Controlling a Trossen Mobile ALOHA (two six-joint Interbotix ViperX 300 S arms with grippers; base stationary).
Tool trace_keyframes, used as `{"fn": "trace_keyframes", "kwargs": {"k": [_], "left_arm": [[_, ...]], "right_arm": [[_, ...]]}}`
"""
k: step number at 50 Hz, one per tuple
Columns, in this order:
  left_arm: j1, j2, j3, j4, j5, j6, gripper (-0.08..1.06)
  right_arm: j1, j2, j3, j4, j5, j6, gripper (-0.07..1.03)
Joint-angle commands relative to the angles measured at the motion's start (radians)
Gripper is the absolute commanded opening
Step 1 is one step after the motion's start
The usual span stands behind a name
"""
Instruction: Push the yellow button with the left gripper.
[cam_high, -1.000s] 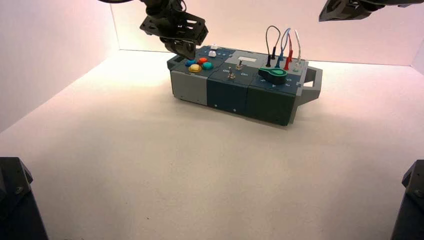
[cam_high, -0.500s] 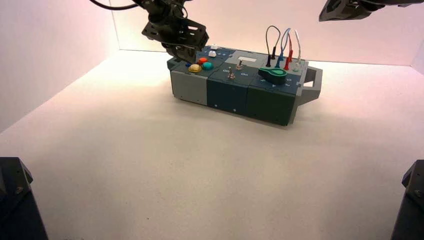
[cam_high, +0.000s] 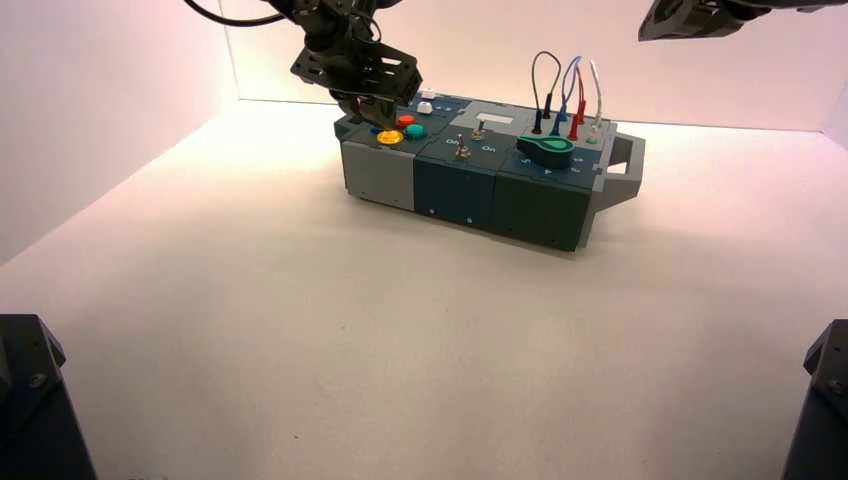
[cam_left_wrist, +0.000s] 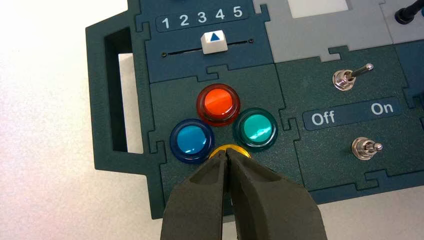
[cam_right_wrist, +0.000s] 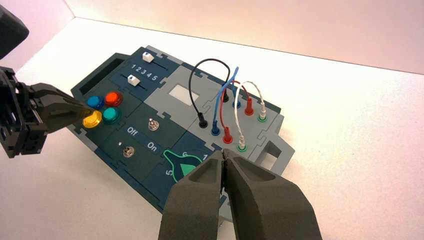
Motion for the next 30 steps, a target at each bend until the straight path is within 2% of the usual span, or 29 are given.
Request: {"fn": "trace_keyframes", "kwargs": {"k": [1,15,30], "left_arm": [[-0.002,-0.018,-0.014,-0.002,-0.005,0.003,-0.03],[-0.003,-0.06,-0.015,-0.003,0.038,0.0,-0.03],[-0.003,-0.103,-0.011,-0.003,0.04,-0.002,-0.03]], "right_arm": [[0.003,-0.009,-0.011,-0.002,-0.011,-0.003,-0.02],[0.003,-0.009,-0.009,-0.002,-0.012,-0.003,-0.02],[0.003,-0.009,-0.011,-0.002,-0.012,-0.003,-0.02]]}}
